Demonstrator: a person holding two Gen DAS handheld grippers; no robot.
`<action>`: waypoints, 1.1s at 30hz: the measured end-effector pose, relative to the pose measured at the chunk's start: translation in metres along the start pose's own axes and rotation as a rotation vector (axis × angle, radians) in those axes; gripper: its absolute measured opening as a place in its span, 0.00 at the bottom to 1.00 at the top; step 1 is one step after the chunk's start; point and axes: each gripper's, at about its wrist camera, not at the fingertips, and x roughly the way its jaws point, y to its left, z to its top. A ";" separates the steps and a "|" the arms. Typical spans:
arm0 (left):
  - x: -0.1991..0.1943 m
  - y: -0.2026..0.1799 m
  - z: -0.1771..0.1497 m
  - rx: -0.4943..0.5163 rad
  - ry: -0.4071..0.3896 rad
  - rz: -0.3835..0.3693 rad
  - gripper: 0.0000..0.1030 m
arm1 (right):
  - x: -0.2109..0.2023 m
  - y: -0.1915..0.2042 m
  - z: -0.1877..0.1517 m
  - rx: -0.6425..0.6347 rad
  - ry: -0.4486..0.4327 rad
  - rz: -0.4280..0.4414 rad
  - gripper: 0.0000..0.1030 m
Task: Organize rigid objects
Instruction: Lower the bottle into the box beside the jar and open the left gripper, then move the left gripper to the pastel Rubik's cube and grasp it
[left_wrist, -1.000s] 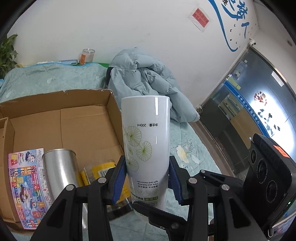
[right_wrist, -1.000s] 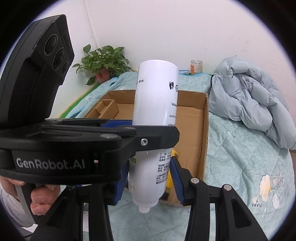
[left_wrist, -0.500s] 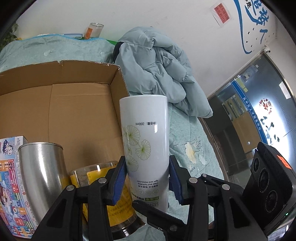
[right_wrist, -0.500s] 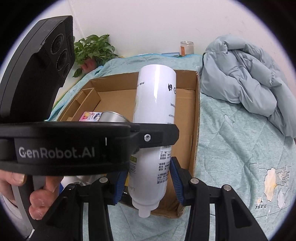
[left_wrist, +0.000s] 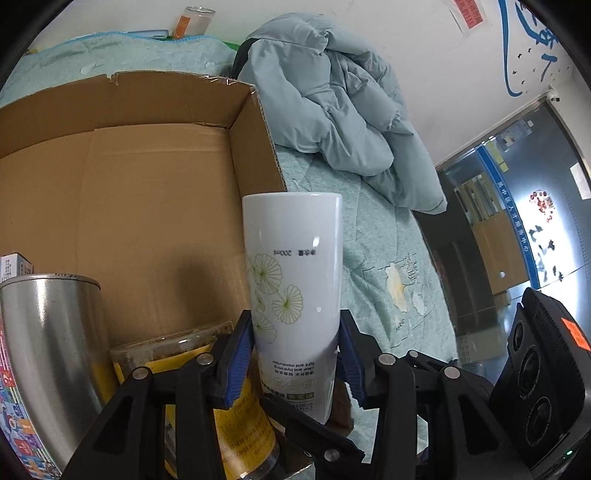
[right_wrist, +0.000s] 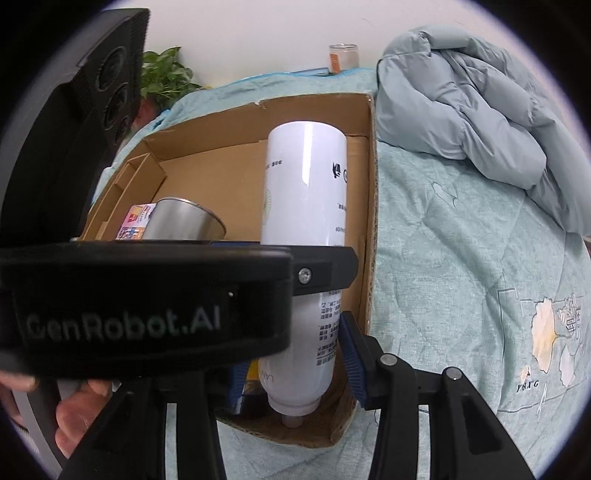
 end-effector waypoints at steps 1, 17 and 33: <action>0.002 -0.003 -0.001 0.014 0.006 0.011 0.43 | 0.004 -0.001 0.000 0.009 0.016 -0.016 0.42; -0.194 0.011 -0.109 0.265 -0.493 0.379 0.98 | -0.066 0.019 -0.078 0.038 -0.284 -0.065 0.84; -0.305 0.121 -0.243 -0.037 -0.555 0.536 1.00 | -0.074 0.099 -0.129 -0.024 -0.298 0.096 0.91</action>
